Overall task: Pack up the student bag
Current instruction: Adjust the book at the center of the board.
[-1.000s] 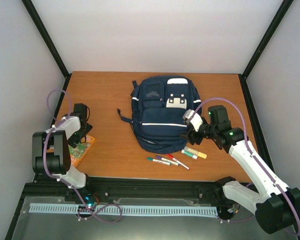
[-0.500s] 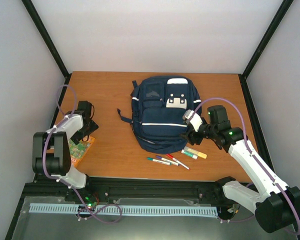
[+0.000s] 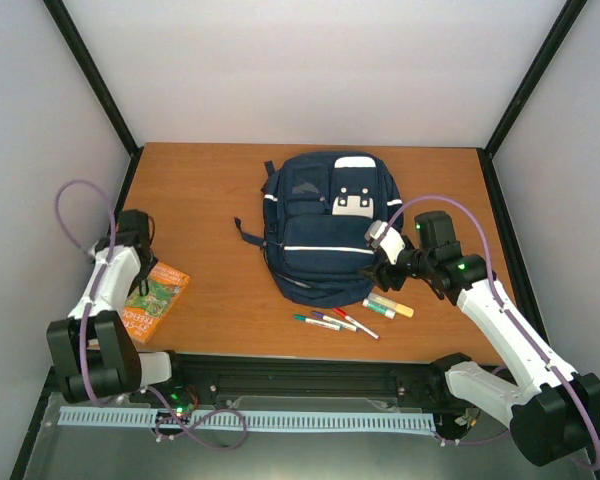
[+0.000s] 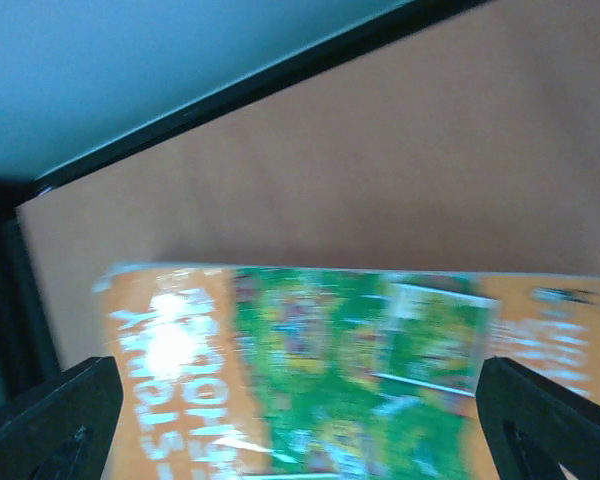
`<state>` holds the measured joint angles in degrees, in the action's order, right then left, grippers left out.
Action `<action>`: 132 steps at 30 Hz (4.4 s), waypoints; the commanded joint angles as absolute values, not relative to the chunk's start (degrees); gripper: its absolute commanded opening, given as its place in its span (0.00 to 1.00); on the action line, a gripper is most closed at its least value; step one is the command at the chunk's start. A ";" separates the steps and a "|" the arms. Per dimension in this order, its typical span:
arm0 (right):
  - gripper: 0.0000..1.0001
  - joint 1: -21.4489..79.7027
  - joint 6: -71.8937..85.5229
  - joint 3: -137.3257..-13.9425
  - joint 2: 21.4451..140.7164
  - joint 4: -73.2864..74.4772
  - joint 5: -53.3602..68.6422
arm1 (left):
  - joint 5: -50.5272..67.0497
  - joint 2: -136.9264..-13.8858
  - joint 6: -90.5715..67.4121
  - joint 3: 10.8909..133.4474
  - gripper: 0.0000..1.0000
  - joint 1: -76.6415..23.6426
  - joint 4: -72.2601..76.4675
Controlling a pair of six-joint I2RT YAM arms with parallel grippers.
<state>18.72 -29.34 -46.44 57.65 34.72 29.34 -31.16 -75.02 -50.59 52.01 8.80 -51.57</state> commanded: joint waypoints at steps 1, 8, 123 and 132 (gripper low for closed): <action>0.70 18.37 -30.07 -47.00 57.30 35.32 30.84 | -32.28 -70.80 -56.12 46.90 1.00 14.32 -54.21; 0.70 18.34 -30.40 -47.28 58.32 35.86 31.15 | -33.36 -67.99 -63.22 41.30 1.00 19.54 -54.39; 0.33 56.05 -13.11 -106.59 134.68 38.69 37.30 | 12.13 -105.86 -29.41 71.00 0.93 1.60 -32.16; 0.35 62.67 -12.95 -104.21 130.42 43.63 40.60 | 7.59 -96.70 -28.57 70.86 0.97 0.54 -32.33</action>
